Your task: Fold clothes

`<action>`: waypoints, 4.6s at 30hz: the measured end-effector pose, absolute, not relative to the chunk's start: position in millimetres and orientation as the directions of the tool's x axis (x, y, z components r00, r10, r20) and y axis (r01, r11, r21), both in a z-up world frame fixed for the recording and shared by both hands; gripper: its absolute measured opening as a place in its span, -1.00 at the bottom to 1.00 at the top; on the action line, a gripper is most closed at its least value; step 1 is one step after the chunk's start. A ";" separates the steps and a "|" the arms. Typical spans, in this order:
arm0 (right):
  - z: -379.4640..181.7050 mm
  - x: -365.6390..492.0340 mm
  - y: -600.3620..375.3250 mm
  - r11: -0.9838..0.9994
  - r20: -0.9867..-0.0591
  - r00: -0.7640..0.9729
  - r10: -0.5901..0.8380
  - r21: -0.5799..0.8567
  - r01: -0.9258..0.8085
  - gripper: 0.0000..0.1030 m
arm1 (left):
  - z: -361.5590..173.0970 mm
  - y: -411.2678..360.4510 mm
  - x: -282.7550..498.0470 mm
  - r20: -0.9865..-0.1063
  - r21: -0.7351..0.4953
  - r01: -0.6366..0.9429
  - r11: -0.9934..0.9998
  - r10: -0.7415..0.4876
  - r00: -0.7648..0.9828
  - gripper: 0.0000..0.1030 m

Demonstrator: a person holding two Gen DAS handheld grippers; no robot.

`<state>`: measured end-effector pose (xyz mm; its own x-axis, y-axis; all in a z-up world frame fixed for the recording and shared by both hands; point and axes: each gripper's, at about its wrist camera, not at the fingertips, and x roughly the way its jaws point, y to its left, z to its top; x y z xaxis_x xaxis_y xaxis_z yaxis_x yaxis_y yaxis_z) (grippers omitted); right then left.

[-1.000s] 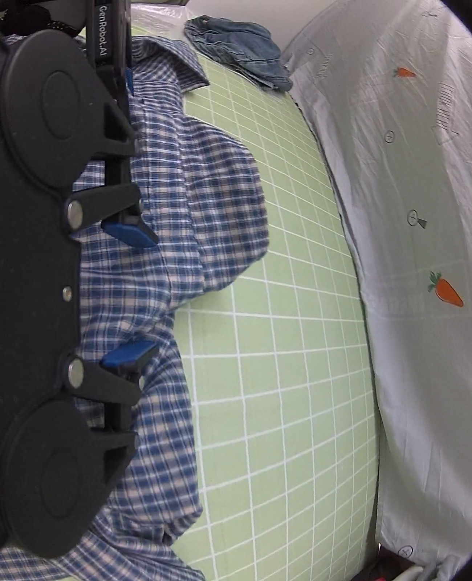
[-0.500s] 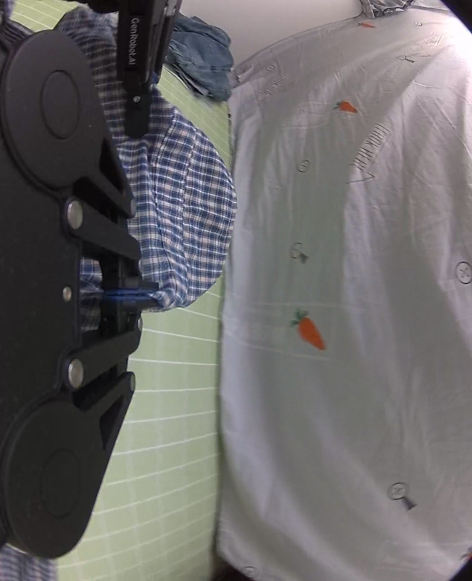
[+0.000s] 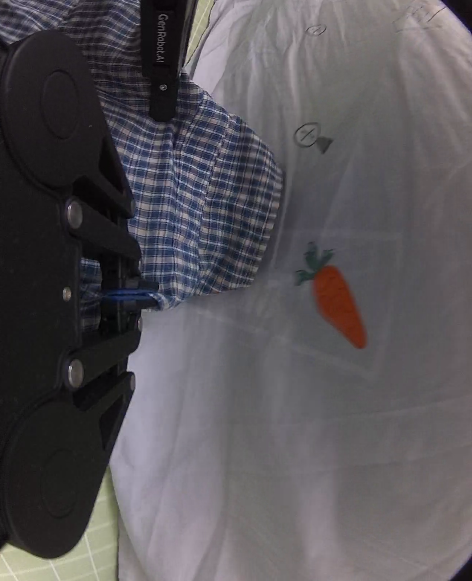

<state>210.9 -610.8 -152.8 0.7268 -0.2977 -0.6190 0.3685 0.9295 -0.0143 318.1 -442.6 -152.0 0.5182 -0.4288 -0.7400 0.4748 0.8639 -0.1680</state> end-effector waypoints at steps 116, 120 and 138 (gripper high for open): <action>-121.7 -36.0 -387.4 0.720 -0.903 0.320 -0.288 0.016 0.694 0.65 | -86.5 -92.8 90.1 -0.762 0.144 0.416 0.898 -0.168 0.626 -0.96; -123.9 -34.0 -383.7 0.731 -0.907 0.312 -0.282 0.007 0.682 0.65 | -141.1 -123.1 67.1 -0.844 0.228 0.598 0.768 -0.150 0.515 -0.94; -130.4 -25.1 -376.6 0.748 -0.917 0.297 -0.268 -0.003 0.664 0.65 | -116.9 8.3 124.7 -0.859 -0.162 -0.016 0.987 -0.133 0.494 0.48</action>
